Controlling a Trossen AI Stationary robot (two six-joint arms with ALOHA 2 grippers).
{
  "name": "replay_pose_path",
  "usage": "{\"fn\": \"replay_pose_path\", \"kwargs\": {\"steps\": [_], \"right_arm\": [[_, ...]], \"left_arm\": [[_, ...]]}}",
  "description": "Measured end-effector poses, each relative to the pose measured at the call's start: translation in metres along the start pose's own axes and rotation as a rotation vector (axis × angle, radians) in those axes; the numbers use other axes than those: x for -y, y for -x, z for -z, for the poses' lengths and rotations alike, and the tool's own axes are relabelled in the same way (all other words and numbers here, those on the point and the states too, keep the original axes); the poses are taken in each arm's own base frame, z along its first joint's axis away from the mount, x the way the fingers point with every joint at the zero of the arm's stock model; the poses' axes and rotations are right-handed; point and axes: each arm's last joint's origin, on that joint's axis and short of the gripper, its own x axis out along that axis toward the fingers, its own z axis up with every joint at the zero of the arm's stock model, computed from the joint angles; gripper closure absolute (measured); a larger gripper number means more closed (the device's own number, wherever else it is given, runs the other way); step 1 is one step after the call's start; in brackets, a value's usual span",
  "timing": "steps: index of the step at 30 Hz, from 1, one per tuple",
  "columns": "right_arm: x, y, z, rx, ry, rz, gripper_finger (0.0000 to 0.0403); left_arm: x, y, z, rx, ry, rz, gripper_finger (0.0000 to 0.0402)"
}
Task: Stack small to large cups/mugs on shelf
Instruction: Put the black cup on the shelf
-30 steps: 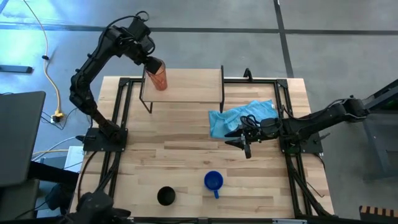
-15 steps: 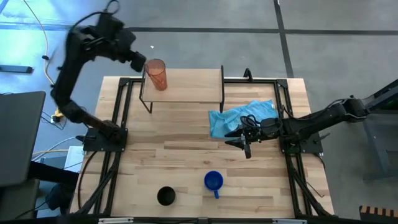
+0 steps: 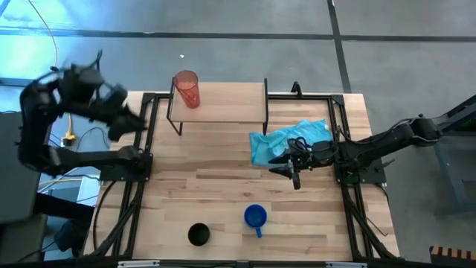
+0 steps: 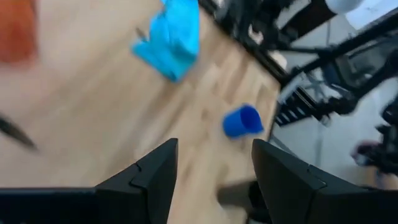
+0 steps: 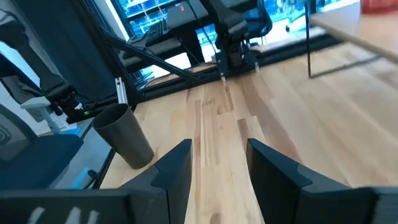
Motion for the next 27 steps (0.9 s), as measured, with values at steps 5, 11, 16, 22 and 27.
{"fn": "replay_pose_path", "kwargs": {"steps": [5,11,16,22,27], "right_arm": [[0.003,0.0,-0.011,0.101,0.041,-0.001,0.0258],[0.006,0.003,-0.03,0.252,-0.006,-0.108,0.0258],[0.005,0.003,-0.031,0.227,-0.105,-0.207,0.0258],[-0.008,0.004,-0.03,0.257,-0.083,-0.257,0.0258],[-0.014,0.005,-0.029,0.282,-0.055,-0.218,0.0258]], "left_arm": [[-0.023,-0.013,0.049,-0.085,0.159,-0.009,0.0209],[-0.049,-0.039,0.082,-0.105,0.203,0.027,0.0209],[-0.062,-0.063,0.093,-0.108,0.171,0.115,0.0209],[-0.069,-0.087,0.09,-0.069,0.063,0.209,0.0209],[-0.072,-0.1,0.085,-0.03,0.021,0.271,0.0209]]}}
